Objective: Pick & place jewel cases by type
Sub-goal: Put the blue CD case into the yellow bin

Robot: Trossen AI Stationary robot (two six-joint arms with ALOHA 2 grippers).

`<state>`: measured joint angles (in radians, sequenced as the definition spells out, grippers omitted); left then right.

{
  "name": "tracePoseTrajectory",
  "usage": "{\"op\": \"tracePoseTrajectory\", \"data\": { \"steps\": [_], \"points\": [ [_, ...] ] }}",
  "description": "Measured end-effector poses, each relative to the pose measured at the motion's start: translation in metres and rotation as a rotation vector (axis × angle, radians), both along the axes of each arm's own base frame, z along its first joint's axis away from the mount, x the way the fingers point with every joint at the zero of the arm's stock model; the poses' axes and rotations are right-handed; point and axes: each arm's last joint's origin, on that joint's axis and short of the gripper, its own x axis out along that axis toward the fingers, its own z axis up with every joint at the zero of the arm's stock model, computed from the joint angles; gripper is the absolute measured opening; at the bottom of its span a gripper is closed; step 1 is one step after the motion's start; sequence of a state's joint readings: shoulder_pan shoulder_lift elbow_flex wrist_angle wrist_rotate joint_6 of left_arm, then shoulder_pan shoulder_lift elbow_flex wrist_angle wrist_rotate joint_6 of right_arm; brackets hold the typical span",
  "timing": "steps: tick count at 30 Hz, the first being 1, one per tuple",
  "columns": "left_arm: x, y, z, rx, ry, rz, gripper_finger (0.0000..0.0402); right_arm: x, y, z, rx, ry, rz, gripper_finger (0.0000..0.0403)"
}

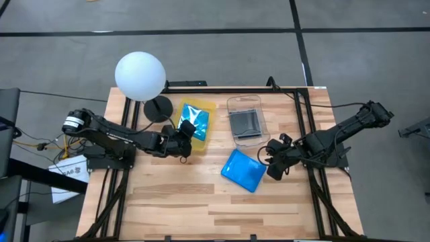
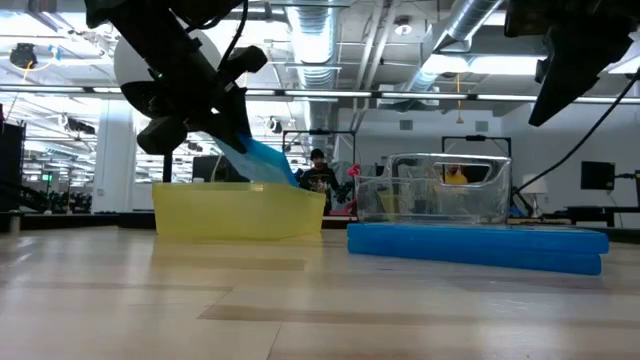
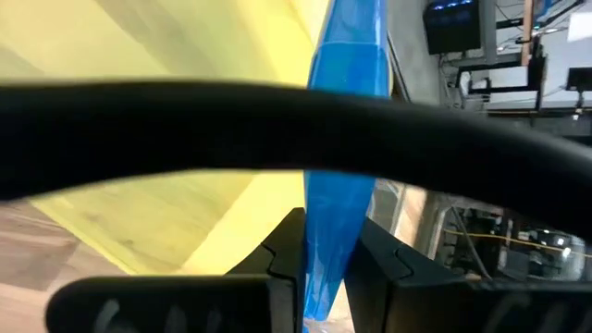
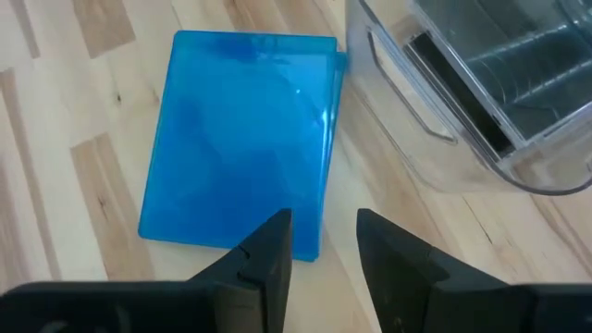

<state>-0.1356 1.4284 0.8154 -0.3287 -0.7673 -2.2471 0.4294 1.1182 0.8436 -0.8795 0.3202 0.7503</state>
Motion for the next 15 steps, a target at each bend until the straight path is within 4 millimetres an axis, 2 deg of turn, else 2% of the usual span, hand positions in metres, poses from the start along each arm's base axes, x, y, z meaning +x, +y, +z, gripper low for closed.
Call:
{"op": "tracePoseTrajectory", "data": {
  "steps": [9,15],
  "points": [
    [-0.0002,0.0003,0.0,0.002,0.0,0.005,0.0037,0.0002,0.0001,0.0001,0.0,-0.002,0.002,0.0116],
    [-0.0002,0.009,-0.0005,-0.012,0.008,0.027,0.0037,0.0004,0.0002,0.0002,-0.01,-0.001,0.022,0.0116]
  ]
}}
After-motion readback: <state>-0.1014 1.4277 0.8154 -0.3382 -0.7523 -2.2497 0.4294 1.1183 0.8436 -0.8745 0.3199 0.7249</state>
